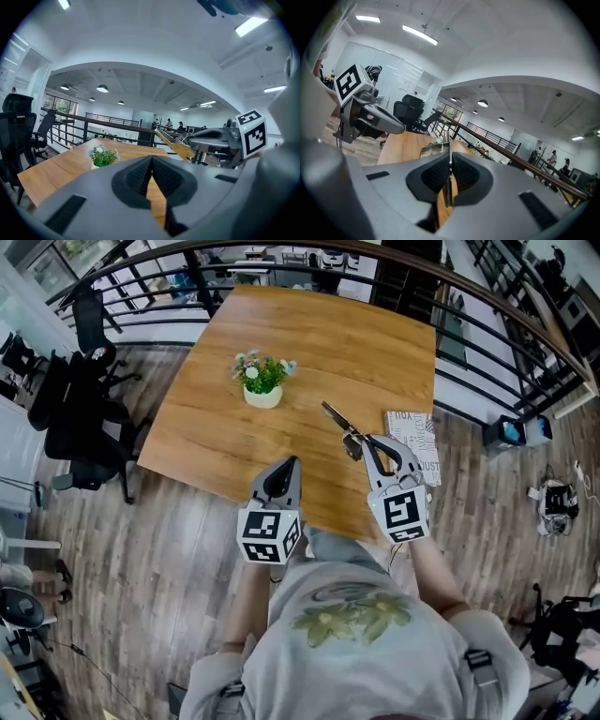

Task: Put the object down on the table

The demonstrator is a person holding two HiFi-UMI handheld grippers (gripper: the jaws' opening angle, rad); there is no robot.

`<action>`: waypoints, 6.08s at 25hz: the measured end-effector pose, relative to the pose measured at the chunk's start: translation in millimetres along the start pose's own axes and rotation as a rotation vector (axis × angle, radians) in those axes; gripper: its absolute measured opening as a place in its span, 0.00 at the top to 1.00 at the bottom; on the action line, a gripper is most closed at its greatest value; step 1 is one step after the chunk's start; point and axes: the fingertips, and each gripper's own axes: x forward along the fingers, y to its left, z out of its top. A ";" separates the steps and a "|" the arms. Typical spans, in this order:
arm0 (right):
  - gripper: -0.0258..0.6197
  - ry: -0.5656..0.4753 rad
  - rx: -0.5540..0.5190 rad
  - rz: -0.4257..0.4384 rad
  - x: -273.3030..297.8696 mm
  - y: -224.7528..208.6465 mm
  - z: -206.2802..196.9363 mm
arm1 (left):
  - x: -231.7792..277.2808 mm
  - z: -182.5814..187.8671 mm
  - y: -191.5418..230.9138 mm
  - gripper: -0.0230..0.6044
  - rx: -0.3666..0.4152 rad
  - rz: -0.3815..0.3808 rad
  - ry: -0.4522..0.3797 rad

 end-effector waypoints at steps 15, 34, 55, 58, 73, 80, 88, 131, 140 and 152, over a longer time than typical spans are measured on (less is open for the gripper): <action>0.94 0.095 0.001 -0.013 61.0 -28.1 -31.0 | 58.8 8.9 36.4 0.94 -0.012 -0.022 0.032; 0.94 0.213 -0.043 0.096 122.0 -5.8 -81.9 | 103.5 -19.7 53.9 0.94 -0.030 -0.061 0.139; 0.94 0.307 -0.096 0.248 156.6 35.9 -134.4 | 120.3 -58.2 65.5 0.94 -0.067 -0.042 0.225; 0.94 0.316 -0.106 0.259 160.7 40.1 -140.3 | 121.5 -62.8 69.1 0.94 -0.073 -0.033 0.234; 0.94 0.373 -0.151 0.325 177.0 61.7 -171.2 | 127.5 -72.9 78.6 0.94 -0.087 -0.015 0.255; 0.94 0.404 -0.166 0.356 184.1 74.0 -185.4 | 127.1 -79.7 82.5 0.94 -0.095 -0.012 0.270; 0.94 0.442 -0.206 0.384 186.7 85.4 -205.0 | 131.7 -82.3 82.0 0.94 -0.096 -0.021 0.278; 0.82 0.489 -0.349 0.445 185.8 132.2 -246.2 | 133.1 -92.4 79.3 0.94 -0.104 -0.058 0.303; 0.79 0.498 -0.345 0.466 185.1 135.5 -250.5 | 130.4 -94.8 77.6 0.94 -0.098 -0.057 0.304; 0.74 0.462 -0.183 0.496 171.2 124.7 -218.4 | 124.5 -90.0 73.7 0.94 -0.071 -0.062 0.294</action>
